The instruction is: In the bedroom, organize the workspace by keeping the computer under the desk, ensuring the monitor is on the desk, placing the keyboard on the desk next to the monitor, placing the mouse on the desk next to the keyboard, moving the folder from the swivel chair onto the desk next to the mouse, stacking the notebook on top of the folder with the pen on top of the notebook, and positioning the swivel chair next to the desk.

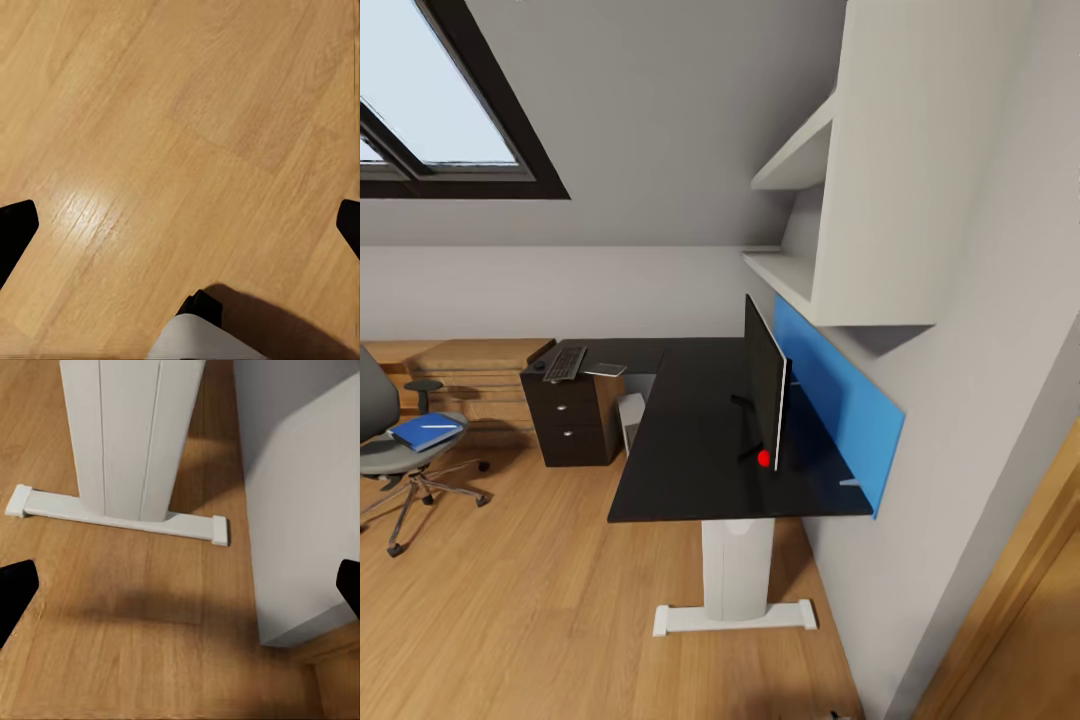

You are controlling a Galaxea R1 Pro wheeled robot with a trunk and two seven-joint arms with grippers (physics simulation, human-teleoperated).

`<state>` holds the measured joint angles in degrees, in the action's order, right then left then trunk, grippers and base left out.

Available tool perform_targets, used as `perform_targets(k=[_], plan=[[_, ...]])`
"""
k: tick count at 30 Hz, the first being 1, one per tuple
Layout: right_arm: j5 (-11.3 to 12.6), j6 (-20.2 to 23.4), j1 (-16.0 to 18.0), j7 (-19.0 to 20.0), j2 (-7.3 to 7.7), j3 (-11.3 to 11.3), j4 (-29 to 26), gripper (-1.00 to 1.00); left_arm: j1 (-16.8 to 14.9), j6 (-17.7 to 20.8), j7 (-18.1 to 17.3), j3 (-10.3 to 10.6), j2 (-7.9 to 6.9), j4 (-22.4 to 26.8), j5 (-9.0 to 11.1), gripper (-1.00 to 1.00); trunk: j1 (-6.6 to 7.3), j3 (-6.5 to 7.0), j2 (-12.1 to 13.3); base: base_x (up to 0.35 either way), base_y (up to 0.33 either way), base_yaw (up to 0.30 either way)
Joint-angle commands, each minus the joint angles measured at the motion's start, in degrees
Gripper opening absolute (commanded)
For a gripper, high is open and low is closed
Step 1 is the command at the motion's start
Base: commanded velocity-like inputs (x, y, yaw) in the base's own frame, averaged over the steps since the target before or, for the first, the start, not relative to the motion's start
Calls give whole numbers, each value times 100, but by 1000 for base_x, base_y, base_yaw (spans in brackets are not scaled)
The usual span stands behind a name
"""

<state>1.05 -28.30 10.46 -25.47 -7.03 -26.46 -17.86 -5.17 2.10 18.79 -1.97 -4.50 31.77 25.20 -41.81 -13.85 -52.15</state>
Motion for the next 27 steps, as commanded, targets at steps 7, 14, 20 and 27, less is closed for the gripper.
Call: perform_targets(k=[7, 14, 20, 27], plan=[[252, -566, 8, 398, -23, 35, 143, 100, -1, -901, -347, 23, 9, -253, 33, 100, 22, 6, 36, 0, 1, 37], [264, -554, 8, 408, -34, 299, 137, 100, -1, -1158, -350, 95, 43, -519, 29, 100, 22, -36, 36, 0, 262, 202], [264, -554, 13, 425, -23, 322, 131, 100, -1, -1159, -350, 139, 40, -521, 29, 100, 22, -77, 36, 11, 302, 206], [264, -554, 17, 428, -12, 358, 129, 100, -1, -1159, -350, 151, 61, -528, 29, 100, 22, -124, 36, 113, 312, 188]])
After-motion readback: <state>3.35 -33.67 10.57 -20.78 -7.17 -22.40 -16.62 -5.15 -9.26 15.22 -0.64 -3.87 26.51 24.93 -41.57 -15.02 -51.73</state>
